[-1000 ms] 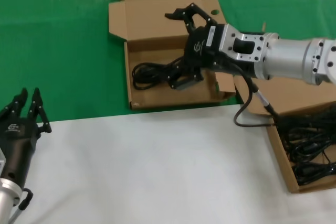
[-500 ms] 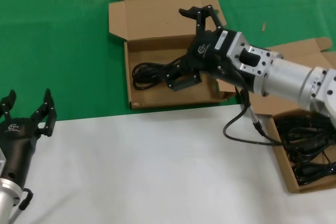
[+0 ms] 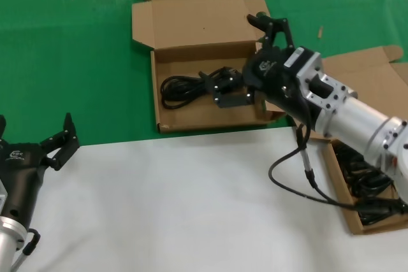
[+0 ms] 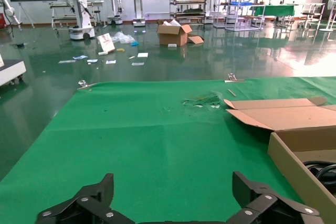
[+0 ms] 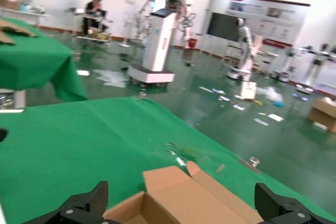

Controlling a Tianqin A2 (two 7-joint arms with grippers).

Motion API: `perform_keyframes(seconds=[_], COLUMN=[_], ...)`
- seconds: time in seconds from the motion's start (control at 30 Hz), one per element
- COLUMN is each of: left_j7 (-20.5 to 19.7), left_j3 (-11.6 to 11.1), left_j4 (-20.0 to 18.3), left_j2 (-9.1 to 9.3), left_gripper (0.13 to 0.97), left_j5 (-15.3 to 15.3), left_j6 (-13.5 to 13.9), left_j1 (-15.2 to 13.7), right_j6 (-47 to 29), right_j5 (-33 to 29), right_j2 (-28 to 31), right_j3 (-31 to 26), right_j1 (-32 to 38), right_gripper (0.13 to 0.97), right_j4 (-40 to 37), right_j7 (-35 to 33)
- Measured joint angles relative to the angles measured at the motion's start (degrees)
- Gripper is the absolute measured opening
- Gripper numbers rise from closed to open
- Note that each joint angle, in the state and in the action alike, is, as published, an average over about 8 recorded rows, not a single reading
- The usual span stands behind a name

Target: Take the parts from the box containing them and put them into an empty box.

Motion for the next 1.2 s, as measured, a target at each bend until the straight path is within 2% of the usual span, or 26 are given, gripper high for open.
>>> perform_keyframes(seconds=[0.07,0.37,0.67,1.2], left_j7=[0.01,0.0,-0.01,0.0], left_j3=[0.0,0.0,0.0,0.0], left_j4=[0.0,0.0,0.0,0.0], left_j2=[0.0,0.0,0.0,0.0], left_gripper=[0.743,0.881,0.954,0.966], left_j5=[0.0,-0.01,-0.01,-0.01], left_j6=[0.0,0.0,0.0,0.0], left_j1=[0.0,0.0,0.0,0.0], right_j6=[1.39,7.65,13.91,24.99], right_j5=[0.65,3.57,6.49,11.66], right_j2=[-0.27,-1.46,-2.65,-4.75], right_j3=[0.65,3.54,6.45,11.57], right_j1=[-1.3,-7.15,-13.05,-23.39], right_gripper=[0.966,0.966,0.966,0.966], right_j4=[0.39,2.13,3.86,6.94], right_j7=[-0.08,-0.43,-0.79,-1.42])
